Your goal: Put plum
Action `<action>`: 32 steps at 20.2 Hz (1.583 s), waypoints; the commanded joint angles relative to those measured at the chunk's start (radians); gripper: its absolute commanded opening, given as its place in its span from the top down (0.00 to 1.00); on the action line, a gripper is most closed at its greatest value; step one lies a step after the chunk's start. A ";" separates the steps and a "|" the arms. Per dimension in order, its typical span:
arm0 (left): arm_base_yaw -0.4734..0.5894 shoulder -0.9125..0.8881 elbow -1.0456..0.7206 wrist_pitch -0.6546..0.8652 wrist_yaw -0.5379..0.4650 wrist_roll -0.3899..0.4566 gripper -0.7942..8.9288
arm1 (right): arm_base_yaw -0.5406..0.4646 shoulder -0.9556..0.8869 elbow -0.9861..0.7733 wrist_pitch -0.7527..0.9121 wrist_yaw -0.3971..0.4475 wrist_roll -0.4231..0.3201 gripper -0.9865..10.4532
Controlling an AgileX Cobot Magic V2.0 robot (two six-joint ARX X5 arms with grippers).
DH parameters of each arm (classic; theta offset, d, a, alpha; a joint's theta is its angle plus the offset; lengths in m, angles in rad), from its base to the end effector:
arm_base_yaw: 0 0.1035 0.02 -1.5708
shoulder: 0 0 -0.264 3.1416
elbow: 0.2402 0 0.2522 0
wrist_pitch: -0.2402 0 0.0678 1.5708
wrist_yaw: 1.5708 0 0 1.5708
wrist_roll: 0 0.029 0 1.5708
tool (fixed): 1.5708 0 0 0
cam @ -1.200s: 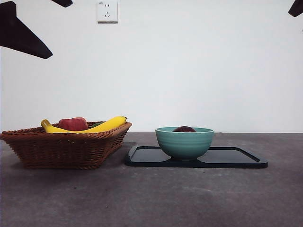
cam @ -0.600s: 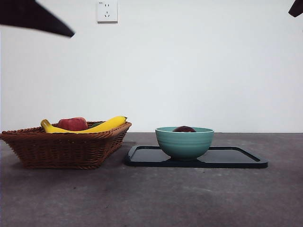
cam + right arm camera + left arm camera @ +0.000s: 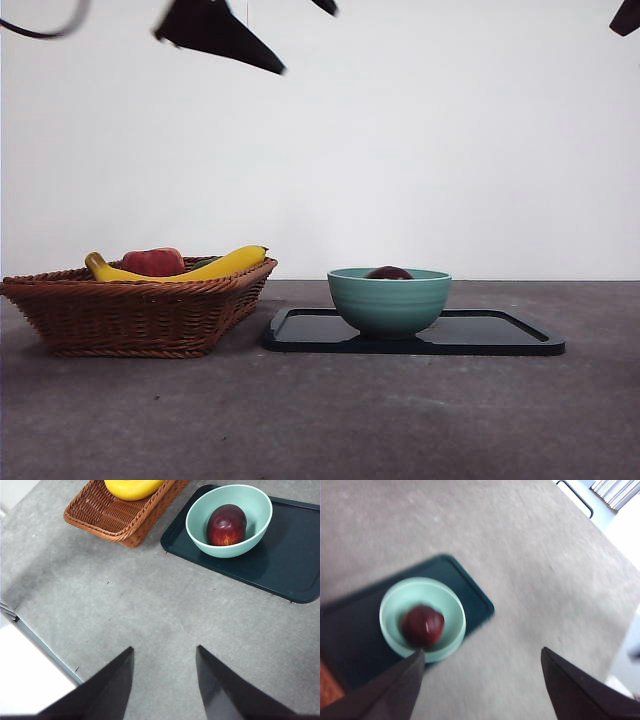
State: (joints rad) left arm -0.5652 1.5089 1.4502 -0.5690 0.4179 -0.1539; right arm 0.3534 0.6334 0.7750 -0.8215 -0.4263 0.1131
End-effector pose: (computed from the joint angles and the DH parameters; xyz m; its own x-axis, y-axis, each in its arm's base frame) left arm 0.2707 -0.1856 0.3571 0.4073 -0.7389 -0.5367 0.6818 0.6370 -0.3596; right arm 0.1033 0.0509 0.2945 0.5212 0.6330 -0.5724 -0.5463 0.7628 0.3461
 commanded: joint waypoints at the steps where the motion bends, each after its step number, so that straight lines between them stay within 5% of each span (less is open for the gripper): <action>1: -0.018 0.125 0.102 0.007 -0.014 -0.012 0.53 | 0.005 0.005 0.001 0.005 -0.004 0.015 0.74; 10: -0.066 0.431 0.298 0.016 -0.143 0.039 0.53 | 0.005 0.005 0.001 0.005 -0.004 0.018 0.74; 19: -0.116 0.583 0.309 0.039 -0.252 0.146 0.53 | 0.005 0.005 0.001 0.004 -0.003 0.018 0.74; 32: -0.131 0.665 0.309 0.051 -0.262 0.192 0.53 | 0.005 0.005 0.001 0.004 -0.003 0.018 0.74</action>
State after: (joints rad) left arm -0.6853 2.1456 1.7309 -0.5266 0.1558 0.0208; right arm 0.3534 0.6334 0.7750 -0.8227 -0.4263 0.1215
